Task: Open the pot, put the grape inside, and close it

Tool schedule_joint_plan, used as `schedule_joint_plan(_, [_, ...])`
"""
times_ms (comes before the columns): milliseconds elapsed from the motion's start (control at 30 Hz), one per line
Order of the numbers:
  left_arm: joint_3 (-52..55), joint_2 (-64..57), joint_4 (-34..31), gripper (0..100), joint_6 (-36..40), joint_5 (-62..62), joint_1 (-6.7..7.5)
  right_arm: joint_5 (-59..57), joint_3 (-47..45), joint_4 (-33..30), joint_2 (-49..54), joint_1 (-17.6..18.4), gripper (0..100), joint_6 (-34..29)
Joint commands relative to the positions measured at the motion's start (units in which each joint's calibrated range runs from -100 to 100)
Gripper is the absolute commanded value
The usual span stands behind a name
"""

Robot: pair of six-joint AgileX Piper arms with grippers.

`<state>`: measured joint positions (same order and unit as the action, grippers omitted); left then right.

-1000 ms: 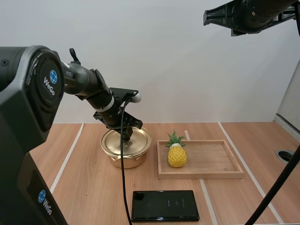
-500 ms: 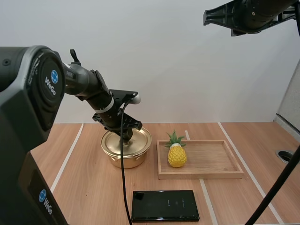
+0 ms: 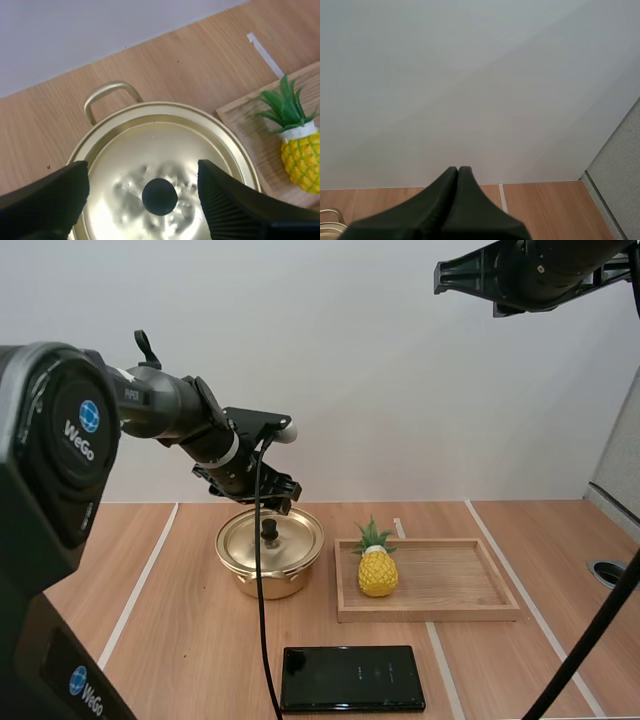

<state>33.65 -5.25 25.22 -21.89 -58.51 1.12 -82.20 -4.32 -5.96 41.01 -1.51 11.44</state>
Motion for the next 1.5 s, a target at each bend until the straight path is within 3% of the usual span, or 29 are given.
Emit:
schedule_joint_plan(0, [-0.5,-1.6,1.9,100,0.0,2.2,0.10,-0.3,0.1,-0.3,0.9,-0.2,0,0.1])
schedule_joint_plan(233, [-7.9,-4.4,-2.0,100,5.9,5.8,0.10,-0.3,0.1,-0.3,0.9,-0.2,0,0.1])
schedule_joint_plan(733, [-28.6,-16.7,-3.3,100,6.1,9.0,0.03,-0.3,0.2,-0.3,0.9,-0.2,0,0.2])
schedule_joint_plan(767, [-29.0,-17.8,-3.3,94,6.1,9.9,0.03,-0.2,0.2,-0.3,0.7,-0.2,0,0.2])
schedule_joint_plan(967, [-29.5,-24.7,-3.3,4,6.9,12.2,0.03,1.5,0.2,-0.3,0.8,-0.2,0,0.2])
schedule_joint_plan(1000, [-29.5,-25.6,-3.6,0,6.9,12.2,0.03,2.0,0.2,-0.3,0.8,-0.2,0,0.2])
schedule_joint_plan(1200, [-29.5,-33.1,-5.2,0,8.0,13.1,0.03,7.9,0.2,1.0,1.4,-0.2,0,0.2])
schedule_joint_plan(1467, [-29.5,-43.3,-18.2,0,23.0,19.1,0.03,17.6,0.2,2.7,9.3,-0.2,0,0.2])
